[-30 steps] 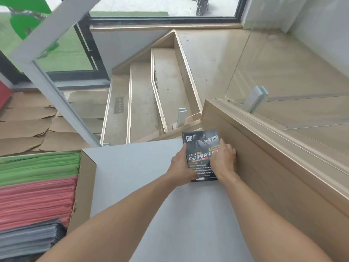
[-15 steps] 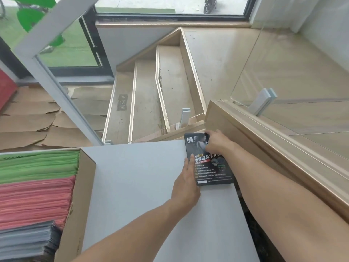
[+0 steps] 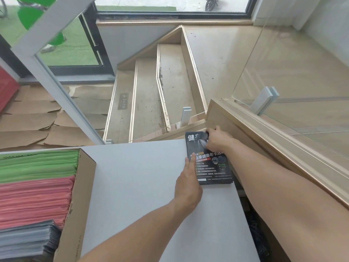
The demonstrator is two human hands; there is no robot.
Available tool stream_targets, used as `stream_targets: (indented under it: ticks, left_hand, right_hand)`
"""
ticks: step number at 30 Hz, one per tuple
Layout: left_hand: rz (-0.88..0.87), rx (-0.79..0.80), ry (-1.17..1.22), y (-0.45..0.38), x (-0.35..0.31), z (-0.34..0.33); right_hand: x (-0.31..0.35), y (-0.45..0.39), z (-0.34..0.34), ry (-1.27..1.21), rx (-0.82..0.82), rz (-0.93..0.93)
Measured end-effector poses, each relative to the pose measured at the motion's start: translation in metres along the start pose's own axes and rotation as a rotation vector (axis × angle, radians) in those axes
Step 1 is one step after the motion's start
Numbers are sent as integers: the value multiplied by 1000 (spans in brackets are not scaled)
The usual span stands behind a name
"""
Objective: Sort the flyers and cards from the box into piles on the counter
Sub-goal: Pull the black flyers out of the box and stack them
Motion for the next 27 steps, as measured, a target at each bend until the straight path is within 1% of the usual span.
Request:
stream_targets:
  ticks: [3,6,9,11,13,15,16,18,21,25,27]
  left_hand:
    - [-32,35,1,3,-1,1]
    - [-65,69,0,13,5,7]
    - [-83,17,88,34,24,27]
    - [-71,-45,158,53,43,43]
    - [-34,-105,261,73,63,58]
    - [-3,-159,336,92,82,70]
    - [10,-187,354,101,91,75]
    - [29,-227,369,117,105,84]
    - [39,-227,373,132,114,85]
    - [6,-229,395,142,108,83]
    - [-15,-239,388,146,105,82]
  right_hand:
    - [0,8,3,38,-59,-59]
    - [7,27,17,143,-217,-123]
    - [33,51,27,203,-400,-27]
    - [52,67,27,157,-467,48]
    - [76,81,14,83,-452,114]
    - [97,96,-2,29,-435,130]
    - [102,99,-10,19,-413,100]
    - [97,100,-26,-6,-322,-28]
    - [74,101,-41,-51,-200,-192]
    - [54,114,-53,-79,-150,-247]
    - [49,119,-56,-89,-156,-250]
Point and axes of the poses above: each hand's wrist, its own y-axis away from the middle knuckle, its own z-axis out of the back of the hand, x = y × z, the point moved 9 cm from there along -y, towards the middle knuckle, and after that the axes turned 2 degrees about y, right-handed, at the moved point
